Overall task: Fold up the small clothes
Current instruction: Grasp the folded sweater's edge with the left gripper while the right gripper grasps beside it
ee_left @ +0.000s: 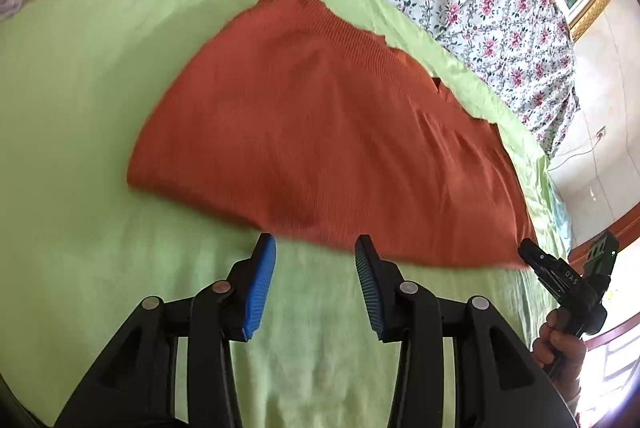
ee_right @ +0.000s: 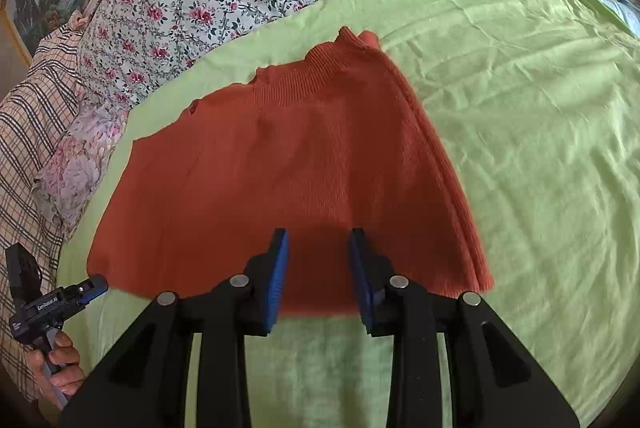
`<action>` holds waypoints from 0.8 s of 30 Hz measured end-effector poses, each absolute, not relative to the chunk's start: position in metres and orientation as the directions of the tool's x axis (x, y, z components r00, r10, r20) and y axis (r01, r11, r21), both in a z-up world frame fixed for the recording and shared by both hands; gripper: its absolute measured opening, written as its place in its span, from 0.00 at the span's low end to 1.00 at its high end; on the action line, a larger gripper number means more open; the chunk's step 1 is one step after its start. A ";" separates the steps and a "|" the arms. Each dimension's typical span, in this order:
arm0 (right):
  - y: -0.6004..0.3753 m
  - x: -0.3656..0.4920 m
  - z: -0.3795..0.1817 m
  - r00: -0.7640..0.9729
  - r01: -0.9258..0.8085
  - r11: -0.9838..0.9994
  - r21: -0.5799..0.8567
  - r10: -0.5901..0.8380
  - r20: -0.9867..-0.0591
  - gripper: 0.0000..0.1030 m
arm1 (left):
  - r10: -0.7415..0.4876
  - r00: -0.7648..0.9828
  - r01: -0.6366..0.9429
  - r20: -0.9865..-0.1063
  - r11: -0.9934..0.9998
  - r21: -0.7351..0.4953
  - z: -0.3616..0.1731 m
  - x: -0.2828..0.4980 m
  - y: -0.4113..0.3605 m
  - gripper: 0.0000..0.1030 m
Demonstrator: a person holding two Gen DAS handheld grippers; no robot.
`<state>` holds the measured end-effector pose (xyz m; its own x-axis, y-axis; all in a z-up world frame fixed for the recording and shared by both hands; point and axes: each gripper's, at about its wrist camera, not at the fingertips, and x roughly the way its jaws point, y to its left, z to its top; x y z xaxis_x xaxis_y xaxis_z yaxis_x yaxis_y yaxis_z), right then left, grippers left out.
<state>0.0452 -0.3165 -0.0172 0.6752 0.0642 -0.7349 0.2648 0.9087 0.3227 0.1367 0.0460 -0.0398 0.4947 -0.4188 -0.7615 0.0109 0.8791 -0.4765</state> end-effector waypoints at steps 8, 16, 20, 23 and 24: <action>-0.298 0.023 -0.007 0.687 0.229 0.918 0.325 0.084 -0.722 0.39 | -0.435 0.523 -0.074 -0.733 0.834 -0.547 -0.051 0.143 0.057 0.51; -0.288 0.025 -0.008 0.680 0.203 0.916 0.346 0.122 -0.723 0.39 | -0.379 0.601 -0.178 -0.703 0.795 -0.580 -0.057 0.185 0.080 0.48; -0.288 0.036 -0.006 0.686 0.184 0.914 0.362 0.145 -0.713 0.39 | -0.327 0.617 -0.189 -0.716 0.821 -0.538 -0.052 0.202 0.078 0.19; -0.296 0.056 -0.005 0.690 0.166 0.907 0.387 0.173 -0.703 0.39 | -0.297 0.629 -0.172 -0.718 0.848 -0.502 -0.039 0.206 0.067 0.10; -0.296 0.056 -0.005 0.690 0.166 0.907 0.387 0.173 -0.703 0.39 | -0.281 0.641 -0.150 -0.714 0.867 -0.475 -0.031 0.205 0.060 0.10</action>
